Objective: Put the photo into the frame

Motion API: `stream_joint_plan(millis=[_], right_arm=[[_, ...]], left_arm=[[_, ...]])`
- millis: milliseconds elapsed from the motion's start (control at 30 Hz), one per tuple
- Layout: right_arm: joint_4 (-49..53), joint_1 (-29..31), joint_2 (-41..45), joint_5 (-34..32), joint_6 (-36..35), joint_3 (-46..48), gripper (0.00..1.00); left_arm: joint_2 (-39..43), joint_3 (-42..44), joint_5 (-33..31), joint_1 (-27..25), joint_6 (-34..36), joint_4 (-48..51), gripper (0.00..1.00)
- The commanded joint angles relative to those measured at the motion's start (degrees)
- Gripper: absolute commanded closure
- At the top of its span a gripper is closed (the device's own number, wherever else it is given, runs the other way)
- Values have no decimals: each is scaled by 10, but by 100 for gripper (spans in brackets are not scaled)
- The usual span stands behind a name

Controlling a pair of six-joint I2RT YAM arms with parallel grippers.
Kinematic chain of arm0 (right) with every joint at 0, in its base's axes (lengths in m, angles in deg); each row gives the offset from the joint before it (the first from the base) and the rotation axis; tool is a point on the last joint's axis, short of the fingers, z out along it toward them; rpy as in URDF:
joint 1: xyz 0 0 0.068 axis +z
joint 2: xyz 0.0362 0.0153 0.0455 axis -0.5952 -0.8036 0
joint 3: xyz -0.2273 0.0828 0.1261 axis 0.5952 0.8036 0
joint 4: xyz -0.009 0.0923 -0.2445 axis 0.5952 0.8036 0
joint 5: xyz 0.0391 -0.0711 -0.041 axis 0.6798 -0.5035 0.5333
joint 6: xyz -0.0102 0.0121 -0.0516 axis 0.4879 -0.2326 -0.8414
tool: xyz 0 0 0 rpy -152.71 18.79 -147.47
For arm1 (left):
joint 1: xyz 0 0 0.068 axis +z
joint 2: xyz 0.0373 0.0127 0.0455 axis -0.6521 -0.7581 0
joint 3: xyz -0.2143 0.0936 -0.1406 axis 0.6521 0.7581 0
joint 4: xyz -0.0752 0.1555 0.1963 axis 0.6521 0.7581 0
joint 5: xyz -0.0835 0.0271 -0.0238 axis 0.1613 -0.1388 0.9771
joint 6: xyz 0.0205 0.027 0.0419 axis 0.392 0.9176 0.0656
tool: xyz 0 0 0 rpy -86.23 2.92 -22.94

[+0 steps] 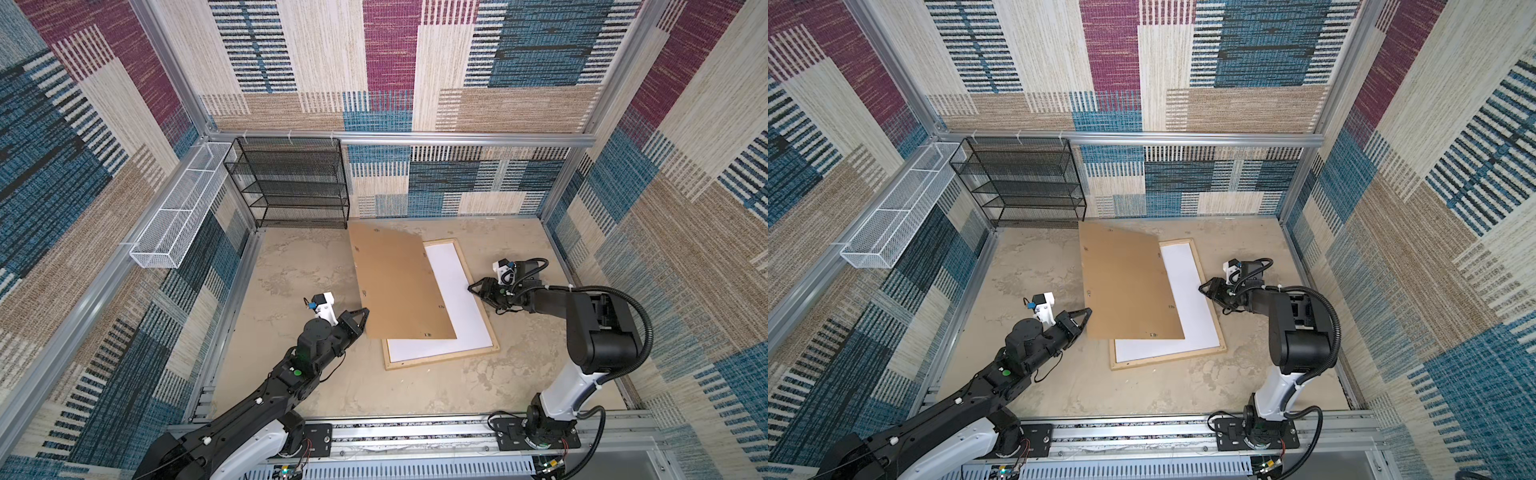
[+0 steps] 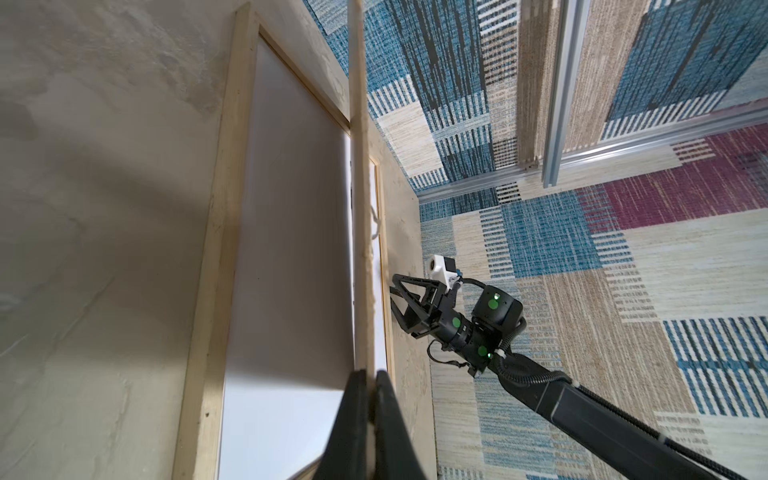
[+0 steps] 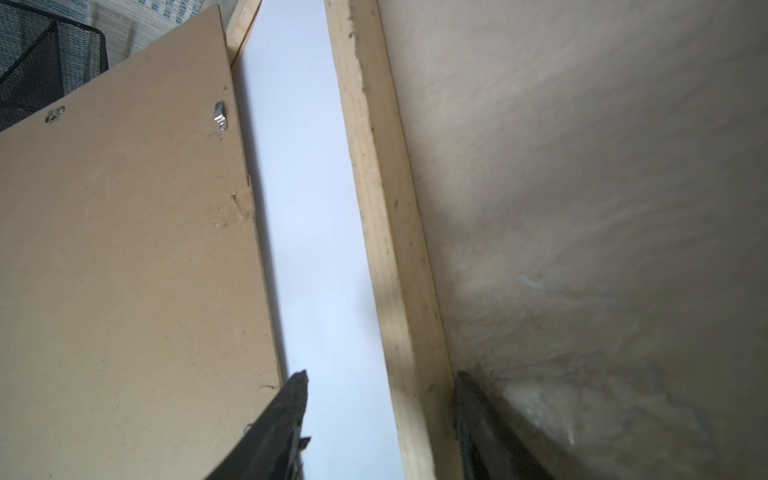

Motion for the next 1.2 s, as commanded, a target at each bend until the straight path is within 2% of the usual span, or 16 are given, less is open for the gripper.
stream_joint_plan(millis=[0,567,1167], right_arm=[[-21,3,-3,8,9,-1,42],[-35,15,-6,11,19,5,42],[-58,17,-1,17,35,27,42]], left_arm=[[-1,-1,-16,-10,-14,-47,100],[-39,0,-38,-62,-45,-101,100],[-46,-10,-68,-103,-39,-108,100]])
